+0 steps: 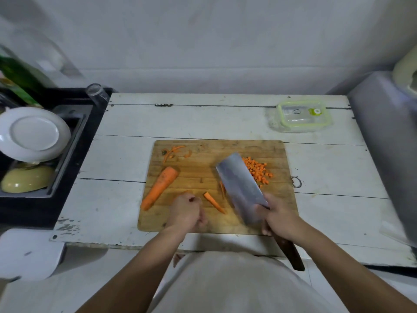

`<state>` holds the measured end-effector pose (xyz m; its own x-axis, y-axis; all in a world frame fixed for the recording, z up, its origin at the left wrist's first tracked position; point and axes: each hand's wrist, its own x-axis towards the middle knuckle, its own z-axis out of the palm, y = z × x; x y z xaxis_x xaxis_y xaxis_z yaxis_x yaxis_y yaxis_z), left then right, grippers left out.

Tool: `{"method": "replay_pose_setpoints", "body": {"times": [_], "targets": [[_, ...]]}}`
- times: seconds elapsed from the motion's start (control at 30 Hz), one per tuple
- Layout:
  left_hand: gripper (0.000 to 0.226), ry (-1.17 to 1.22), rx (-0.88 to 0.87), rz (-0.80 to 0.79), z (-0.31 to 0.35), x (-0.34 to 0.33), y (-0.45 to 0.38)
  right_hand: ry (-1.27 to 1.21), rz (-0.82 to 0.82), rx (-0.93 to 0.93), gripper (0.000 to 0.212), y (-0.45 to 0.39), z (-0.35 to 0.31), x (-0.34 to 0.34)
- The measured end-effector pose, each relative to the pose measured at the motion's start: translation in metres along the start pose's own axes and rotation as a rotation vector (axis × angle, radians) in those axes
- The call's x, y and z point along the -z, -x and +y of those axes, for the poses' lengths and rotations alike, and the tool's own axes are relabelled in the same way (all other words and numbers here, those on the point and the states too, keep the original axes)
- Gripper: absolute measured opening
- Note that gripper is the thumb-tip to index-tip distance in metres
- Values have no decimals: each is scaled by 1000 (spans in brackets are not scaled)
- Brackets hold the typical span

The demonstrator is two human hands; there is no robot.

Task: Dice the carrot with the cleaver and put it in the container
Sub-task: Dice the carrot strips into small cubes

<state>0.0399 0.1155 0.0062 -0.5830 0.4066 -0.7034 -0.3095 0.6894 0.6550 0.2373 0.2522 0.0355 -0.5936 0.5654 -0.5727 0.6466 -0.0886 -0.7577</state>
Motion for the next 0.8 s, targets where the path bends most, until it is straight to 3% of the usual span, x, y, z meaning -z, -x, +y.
{"method": "replay_pose_setpoints", "body": {"times": [0.1,0.23,0.27,0.33,0.43,0.5,0.57,0.63,0.8], "targets": [[15,228,-125,86,14,0,6,-309,-62,-70,7,3,-3,10],[28,620,-24,-325,38,-15,16,-663,-188,-127,4,2,1,25],[26,630,8,-351,41,-21,16,-704,-208,-118,5,2,1,27],[22,451,-37,-181,42,-31,8,-764,-184,-97,10,1,-3,27],[19,-248,-306,140,37,-31,-10,-725,9,-113,5,0,-7,31],[19,-618,-398,152,37,-29,-18,-589,123,-100,4,1,-4,35],[24,-843,-442,130,40,-33,-24,-523,168,-77,4,4,-2,35],[24,-940,-455,115,47,-42,-28,-503,181,-79,5,8,0,33],[15,-797,-354,150,46,-30,-41,-475,171,-87,16,15,3,28]]}}
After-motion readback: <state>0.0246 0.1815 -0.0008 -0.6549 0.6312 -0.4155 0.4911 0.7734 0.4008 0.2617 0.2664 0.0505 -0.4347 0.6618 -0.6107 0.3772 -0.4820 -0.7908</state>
